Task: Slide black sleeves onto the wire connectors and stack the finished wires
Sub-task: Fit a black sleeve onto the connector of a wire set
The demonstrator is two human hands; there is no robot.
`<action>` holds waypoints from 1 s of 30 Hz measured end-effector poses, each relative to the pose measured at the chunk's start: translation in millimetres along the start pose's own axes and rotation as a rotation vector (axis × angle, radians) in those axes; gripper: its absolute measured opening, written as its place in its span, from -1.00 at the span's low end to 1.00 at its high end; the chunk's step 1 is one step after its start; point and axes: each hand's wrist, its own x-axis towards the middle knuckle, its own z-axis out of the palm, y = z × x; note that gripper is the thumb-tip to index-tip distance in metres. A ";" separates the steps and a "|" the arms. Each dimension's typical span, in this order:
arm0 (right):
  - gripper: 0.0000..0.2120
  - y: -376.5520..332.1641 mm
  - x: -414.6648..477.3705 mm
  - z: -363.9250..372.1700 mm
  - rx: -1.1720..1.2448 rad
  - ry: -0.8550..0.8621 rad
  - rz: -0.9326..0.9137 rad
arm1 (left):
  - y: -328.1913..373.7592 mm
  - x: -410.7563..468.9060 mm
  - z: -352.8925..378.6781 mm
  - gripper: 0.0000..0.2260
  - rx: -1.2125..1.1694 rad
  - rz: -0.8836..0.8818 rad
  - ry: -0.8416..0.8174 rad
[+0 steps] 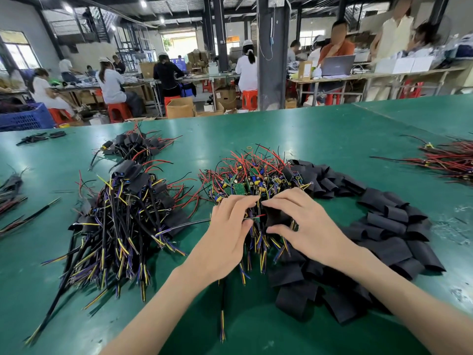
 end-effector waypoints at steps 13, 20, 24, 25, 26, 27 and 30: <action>-0.53 -7.7 -3.9 -2.6 0.018 -0.016 0.032 | 1.7 4.7 2.1 -0.95 -0.162 -0.062 0.065; -0.54 -6.4 -3.4 -3.2 0.023 -0.026 0.023 | 5.6 7.4 -3.2 -0.93 -0.253 -0.197 0.066; -0.54 -8.4 -3.2 -1.0 -0.016 -0.014 -0.033 | 8.7 6.5 -4.3 -0.89 -0.318 -0.267 0.060; -0.53 -8.1 -3.4 -0.8 -0.014 -0.019 -0.027 | 9.4 6.4 -4.5 -0.84 -0.353 -0.292 0.062; -0.52 -7.3 -3.7 -0.5 -0.010 -0.030 -0.014 | 10.0 6.6 -4.8 -0.78 -0.389 -0.316 0.069; -0.52 -6.0 -4.0 -0.2 -0.001 -0.051 0.009 | 10.6 6.9 -5.1 -0.73 -0.421 -0.334 0.079; -0.51 -1.4 -3.4 -0.6 0.071 -0.121 0.093 | 11.6 7.4 -5.2 -0.68 -0.460 -0.345 0.099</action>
